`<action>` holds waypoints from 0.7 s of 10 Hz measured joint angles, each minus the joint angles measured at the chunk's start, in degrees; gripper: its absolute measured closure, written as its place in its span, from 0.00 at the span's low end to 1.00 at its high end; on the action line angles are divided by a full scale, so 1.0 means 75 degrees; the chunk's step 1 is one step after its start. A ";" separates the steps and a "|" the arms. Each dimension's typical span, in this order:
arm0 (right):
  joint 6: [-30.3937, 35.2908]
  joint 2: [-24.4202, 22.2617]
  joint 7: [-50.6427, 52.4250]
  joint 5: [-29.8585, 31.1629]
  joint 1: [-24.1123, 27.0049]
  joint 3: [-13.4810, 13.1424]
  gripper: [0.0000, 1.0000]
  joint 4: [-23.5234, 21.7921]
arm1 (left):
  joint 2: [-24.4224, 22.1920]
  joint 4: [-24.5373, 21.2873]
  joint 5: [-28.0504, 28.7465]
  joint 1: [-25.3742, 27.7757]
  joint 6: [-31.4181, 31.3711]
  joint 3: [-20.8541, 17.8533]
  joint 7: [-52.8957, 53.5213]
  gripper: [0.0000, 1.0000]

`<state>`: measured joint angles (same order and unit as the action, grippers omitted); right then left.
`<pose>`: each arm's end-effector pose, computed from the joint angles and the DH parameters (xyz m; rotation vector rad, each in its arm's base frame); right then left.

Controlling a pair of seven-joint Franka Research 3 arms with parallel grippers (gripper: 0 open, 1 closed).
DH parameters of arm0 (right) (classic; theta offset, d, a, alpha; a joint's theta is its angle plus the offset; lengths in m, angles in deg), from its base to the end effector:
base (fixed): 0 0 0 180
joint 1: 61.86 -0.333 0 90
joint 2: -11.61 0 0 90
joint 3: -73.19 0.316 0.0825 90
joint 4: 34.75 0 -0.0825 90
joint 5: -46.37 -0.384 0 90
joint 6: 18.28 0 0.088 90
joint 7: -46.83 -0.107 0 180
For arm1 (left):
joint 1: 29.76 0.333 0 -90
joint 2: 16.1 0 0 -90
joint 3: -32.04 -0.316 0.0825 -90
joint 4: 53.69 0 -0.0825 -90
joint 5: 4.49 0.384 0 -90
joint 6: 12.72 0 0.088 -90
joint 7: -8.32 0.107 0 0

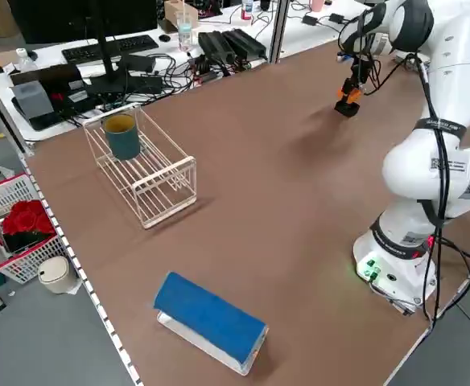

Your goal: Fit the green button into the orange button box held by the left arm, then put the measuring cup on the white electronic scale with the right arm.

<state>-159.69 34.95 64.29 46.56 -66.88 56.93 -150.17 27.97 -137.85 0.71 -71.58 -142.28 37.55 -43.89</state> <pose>0.5995 -0.1134 0.2626 3.0097 0.2059 0.0485 0.5005 -0.5211 0.2267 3.1221 0.0876 0.0326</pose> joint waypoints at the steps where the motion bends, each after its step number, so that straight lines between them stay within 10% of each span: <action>1: -0.0015 0.0001 0.0002 0.0000 0.0000 -0.0001 0.93 0.0009 | 0.0012 -0.0002 0.0000 0.0000 0.0000 0.0000 0.0000 0.14; 7: -0.0046 0.0054 0.0010 0.0000 0.0000 0.0001 0.89 0.0014 | 0.0106 0.0012 0.0000 0.0007 0.0000 -0.0005 -0.0002 0.14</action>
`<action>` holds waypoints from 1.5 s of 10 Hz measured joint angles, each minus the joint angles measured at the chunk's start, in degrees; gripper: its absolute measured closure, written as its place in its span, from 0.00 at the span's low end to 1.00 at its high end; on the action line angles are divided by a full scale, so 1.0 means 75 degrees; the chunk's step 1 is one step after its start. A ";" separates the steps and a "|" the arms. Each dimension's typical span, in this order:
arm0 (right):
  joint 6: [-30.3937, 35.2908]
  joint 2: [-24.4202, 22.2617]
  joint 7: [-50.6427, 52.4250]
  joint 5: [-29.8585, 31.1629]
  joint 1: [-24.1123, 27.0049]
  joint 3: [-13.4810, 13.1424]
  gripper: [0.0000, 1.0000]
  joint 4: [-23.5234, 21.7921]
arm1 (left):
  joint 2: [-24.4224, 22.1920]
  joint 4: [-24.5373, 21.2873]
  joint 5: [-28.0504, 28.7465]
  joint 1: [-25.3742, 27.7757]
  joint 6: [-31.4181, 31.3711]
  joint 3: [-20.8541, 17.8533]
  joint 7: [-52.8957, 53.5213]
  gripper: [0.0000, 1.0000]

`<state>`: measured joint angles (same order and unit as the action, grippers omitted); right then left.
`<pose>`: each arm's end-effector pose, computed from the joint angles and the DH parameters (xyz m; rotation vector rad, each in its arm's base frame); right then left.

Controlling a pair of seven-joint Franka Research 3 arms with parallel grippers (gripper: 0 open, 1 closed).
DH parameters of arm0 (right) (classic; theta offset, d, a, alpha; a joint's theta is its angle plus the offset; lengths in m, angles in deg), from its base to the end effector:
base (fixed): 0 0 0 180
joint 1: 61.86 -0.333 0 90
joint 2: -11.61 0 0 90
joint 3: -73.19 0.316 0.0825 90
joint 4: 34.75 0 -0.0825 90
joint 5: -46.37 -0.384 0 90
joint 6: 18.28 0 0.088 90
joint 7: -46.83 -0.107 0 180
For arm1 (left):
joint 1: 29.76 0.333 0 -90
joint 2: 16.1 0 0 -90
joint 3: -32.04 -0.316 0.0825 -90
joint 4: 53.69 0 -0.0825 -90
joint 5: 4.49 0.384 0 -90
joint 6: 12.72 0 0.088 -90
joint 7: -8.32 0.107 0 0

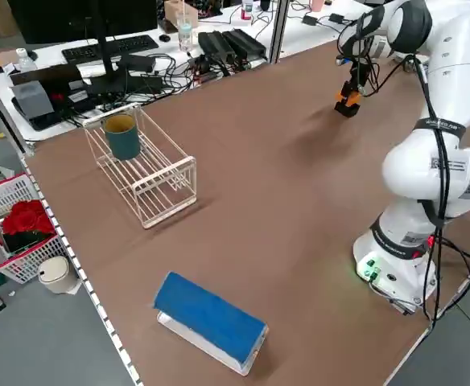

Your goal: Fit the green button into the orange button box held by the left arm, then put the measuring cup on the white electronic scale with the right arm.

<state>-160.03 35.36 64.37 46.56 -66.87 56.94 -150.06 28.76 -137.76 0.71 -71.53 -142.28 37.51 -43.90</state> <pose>0.6002 -0.1135 0.2598 3.0076 0.2092 0.0490 0.5004 -0.5197 0.2175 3.1308 0.0905 0.0193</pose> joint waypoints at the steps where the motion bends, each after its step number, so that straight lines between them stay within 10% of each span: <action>1: -0.0003 0.0003 0.0001 0.0000 0.0000 0.0000 0.87 0.0001 | 0.0000 0.0000 0.0000 0.0000 0.0000 0.0000 0.0000 0.14; 7: 0.0002 0.0007 0.0002 0.0000 -0.0003 0.0005 0.60 0.0025 | 0.0001 0.0000 0.0000 0.0003 0.0000 0.0000 0.0000 0.14; 15: 0.0917 -0.0004 0.0002 0.0000 -0.0071 0.0010 0.55 0.0563 | 0.0001 0.0016 0.0000 0.0011 -0.0001 -0.0001 0.0000 0.14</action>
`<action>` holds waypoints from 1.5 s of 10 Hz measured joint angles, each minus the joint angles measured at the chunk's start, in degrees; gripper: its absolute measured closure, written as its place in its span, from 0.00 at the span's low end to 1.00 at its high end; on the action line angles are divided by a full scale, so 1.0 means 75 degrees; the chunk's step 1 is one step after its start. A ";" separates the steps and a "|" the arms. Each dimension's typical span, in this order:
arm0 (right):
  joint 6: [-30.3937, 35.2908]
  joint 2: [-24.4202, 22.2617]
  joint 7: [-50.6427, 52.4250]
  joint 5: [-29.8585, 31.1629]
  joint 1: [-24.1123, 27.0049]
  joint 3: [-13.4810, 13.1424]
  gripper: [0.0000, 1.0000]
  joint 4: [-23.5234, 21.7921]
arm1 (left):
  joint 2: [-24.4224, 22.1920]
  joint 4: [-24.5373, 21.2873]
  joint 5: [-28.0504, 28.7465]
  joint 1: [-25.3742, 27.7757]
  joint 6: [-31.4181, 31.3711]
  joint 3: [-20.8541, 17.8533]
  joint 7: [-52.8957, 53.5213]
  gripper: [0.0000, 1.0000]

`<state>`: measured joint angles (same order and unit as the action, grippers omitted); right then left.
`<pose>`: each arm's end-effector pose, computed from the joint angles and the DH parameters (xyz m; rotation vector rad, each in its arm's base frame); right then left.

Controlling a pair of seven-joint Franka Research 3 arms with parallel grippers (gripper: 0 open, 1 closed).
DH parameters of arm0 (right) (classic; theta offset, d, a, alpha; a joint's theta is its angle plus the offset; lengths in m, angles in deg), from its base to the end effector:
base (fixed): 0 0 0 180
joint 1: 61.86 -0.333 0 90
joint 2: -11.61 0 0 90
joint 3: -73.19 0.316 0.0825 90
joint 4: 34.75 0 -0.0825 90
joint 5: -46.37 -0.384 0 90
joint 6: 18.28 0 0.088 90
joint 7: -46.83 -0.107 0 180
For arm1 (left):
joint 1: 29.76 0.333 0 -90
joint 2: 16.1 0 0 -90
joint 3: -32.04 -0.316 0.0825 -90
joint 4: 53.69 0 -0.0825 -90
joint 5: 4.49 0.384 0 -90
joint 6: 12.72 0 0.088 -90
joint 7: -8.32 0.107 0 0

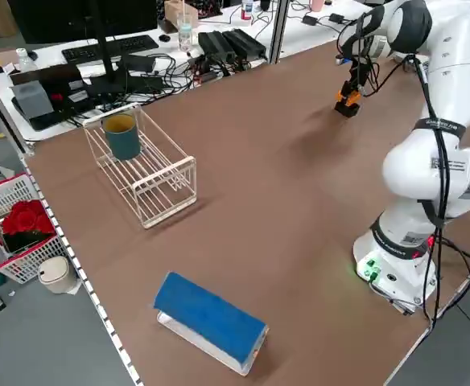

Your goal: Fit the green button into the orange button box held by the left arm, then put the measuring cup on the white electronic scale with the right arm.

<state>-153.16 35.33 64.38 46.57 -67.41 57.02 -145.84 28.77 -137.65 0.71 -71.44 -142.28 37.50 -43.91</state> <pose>0.6130 -0.1067 0.2796 3.0181 0.2223 -0.0172 0.5017 -0.5192 0.2182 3.1295 0.0935 0.0212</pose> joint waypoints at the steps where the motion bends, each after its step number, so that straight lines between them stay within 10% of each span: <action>1: 0.0143 -0.0040 0.0001 0.0000 -0.0001 0.0000 0.54 0.0107 | 0.0000 0.0002 0.0000 0.0000 0.0000 0.0000 0.0000 0.14; 7: 0.3316 -0.1425 -0.0612 -0.0018 -0.0020 0.0575 0.00 0.1738 | 0.0000 0.0012 -0.0019 -0.0001 -0.0002 0.0007 -0.0001 0.14; 11: 0.4943 -0.1544 -0.1725 -0.0018 0.0333 0.1679 0.00 0.3698 | 0.0000 0.0018 -0.0023 -0.0007 -0.0002 0.0037 -0.0005 0.14; 15: 0.6002 -0.1550 -0.1987 -0.0009 0.0933 0.2030 0.00 0.4770 | 0.0001 0.0017 -0.0024 -0.0023 -0.0002 0.0051 -0.0009 0.14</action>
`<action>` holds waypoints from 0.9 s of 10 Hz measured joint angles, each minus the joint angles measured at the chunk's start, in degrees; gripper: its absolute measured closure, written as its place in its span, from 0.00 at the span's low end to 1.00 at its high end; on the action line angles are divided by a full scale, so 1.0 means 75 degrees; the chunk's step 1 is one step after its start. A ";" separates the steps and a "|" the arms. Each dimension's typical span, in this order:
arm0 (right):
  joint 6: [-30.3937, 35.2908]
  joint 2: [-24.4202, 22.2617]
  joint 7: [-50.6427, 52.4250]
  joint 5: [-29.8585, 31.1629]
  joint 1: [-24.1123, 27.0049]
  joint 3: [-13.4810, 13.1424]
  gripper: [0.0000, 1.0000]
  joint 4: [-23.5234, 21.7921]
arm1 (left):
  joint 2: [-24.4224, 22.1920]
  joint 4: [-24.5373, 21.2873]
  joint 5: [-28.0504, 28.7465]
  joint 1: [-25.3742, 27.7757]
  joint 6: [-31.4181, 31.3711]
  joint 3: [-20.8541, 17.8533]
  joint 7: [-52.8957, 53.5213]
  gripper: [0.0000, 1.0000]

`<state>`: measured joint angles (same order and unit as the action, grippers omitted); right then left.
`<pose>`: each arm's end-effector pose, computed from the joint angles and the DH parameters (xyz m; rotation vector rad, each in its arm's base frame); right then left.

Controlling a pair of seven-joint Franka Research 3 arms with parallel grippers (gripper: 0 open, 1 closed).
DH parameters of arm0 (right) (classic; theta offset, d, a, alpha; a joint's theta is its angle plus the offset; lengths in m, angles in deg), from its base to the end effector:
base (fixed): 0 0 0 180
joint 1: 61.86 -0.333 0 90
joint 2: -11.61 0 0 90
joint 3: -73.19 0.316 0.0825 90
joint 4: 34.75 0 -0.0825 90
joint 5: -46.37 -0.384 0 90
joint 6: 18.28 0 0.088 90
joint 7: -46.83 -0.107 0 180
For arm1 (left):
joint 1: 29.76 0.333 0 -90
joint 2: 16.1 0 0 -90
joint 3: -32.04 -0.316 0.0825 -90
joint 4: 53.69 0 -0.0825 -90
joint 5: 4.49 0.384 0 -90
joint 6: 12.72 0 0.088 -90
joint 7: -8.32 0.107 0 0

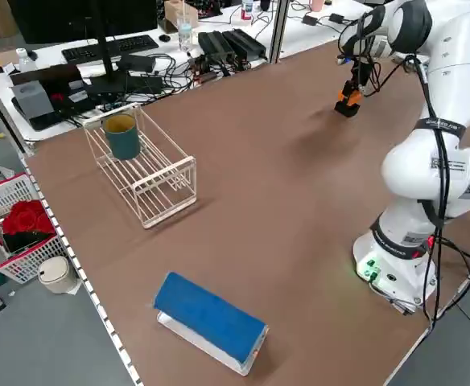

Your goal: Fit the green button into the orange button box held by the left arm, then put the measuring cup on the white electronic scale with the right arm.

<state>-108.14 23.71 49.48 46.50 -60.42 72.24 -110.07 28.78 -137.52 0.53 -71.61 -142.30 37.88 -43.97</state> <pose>0.6188 -0.0248 0.6212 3.1333 0.0077 0.0663 0.4978 -0.5239 0.2194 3.1229 0.0864 0.0157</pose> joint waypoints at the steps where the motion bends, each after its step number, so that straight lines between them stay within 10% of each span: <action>1: 0.0022 0.0003 0.0000 -0.0001 0.0214 0.0090 0.00 0.0041 | 0.0002 -0.0003 0.0000 -0.0002 0.0000 0.0001 -0.0002 0.14; 9: 0.0292 0.0001 -0.0012 0.0001 0.0206 0.0239 0.00 0.0155 | 0.0013 -0.0013 0.0000 -0.0002 0.0000 -0.0001 -0.0006 0.14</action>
<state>-105.95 23.71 49.39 46.51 -58.87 74.04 -108.90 28.87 -137.61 0.53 -71.63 -142.30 37.87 -44.02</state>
